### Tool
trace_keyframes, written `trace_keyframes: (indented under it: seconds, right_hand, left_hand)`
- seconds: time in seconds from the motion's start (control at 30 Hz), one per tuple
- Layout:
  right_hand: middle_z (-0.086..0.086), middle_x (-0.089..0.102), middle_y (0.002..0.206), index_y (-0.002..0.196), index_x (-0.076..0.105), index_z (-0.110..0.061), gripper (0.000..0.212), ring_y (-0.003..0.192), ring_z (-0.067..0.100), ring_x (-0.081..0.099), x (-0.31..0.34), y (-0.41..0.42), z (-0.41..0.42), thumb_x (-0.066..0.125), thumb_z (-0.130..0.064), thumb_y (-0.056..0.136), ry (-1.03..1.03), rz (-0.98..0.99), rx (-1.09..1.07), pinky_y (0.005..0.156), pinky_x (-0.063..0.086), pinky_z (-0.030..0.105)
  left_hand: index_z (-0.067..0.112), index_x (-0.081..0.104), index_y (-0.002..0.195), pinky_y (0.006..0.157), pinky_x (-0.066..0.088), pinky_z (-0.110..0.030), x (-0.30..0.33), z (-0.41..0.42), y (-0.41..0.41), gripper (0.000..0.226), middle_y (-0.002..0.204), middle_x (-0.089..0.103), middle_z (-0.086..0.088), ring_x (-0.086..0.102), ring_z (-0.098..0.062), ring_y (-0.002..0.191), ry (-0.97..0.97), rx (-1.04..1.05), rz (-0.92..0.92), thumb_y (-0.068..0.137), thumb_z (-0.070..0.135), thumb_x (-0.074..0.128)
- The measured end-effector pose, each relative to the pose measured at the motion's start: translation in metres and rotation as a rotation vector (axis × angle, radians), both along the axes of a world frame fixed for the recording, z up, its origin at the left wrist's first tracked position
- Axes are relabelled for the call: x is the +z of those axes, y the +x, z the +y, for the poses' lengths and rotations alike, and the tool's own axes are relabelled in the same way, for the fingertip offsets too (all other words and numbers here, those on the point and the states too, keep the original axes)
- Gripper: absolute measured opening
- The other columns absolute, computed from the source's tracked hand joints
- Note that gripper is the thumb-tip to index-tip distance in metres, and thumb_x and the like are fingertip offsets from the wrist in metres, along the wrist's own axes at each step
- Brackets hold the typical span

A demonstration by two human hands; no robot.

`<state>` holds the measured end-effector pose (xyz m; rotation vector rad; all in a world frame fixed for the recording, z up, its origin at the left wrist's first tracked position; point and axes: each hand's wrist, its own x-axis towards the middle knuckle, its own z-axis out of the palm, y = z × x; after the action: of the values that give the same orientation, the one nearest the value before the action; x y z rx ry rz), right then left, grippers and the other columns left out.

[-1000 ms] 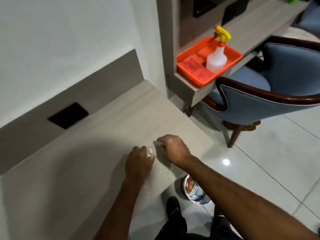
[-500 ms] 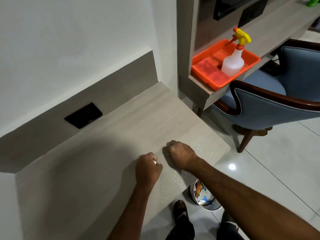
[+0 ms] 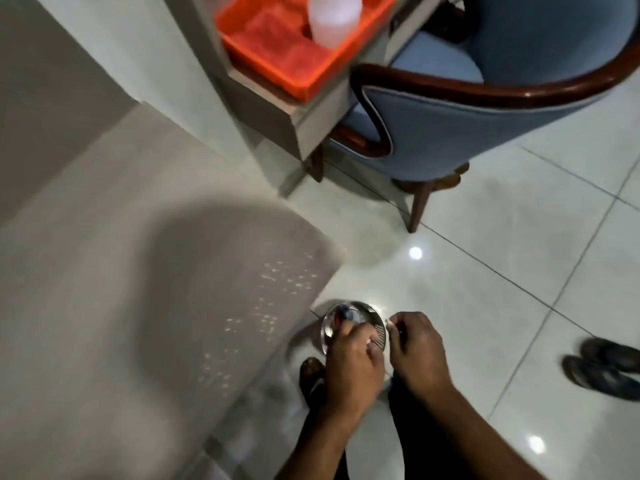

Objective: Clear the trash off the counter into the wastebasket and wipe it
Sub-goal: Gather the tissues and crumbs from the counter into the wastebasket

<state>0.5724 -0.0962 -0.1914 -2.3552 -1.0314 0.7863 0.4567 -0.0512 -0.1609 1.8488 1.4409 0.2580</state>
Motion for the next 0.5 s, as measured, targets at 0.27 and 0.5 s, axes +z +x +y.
trace_keyframes:
  seconds: [0.27,0.5]
  right_hand:
    - [0.012,0.067,0.089,0.088,0.066,-0.011,0.014,0.081,0.032,0.066,-0.191,0.018,-0.013,0.057,-0.021,0.088,-0.328,0.068,0.061,0.065,0.044,0.027]
    - [0.015,0.065,0.097,0.101,0.065,-0.011,0.020,0.087,0.037,0.066,-0.294,0.011,-0.027,0.051,-0.022,0.091,-0.420,0.085,0.196,0.070,0.054,0.039]
  left_hand:
    - [0.030,0.060,0.088,0.079,0.058,-0.041,-0.220,-0.010,0.007,0.024,0.094,0.074,-0.002,0.068,-0.030,0.086,-0.348,0.223,0.352,0.071,0.013,0.057]
    - [0.027,0.050,0.088,0.067,0.055,-0.029,-0.318,-0.012,0.002,0.032,0.097,0.071,-0.004,0.065,-0.023,0.084,-0.492,0.361,0.362,0.073,0.002,0.063]
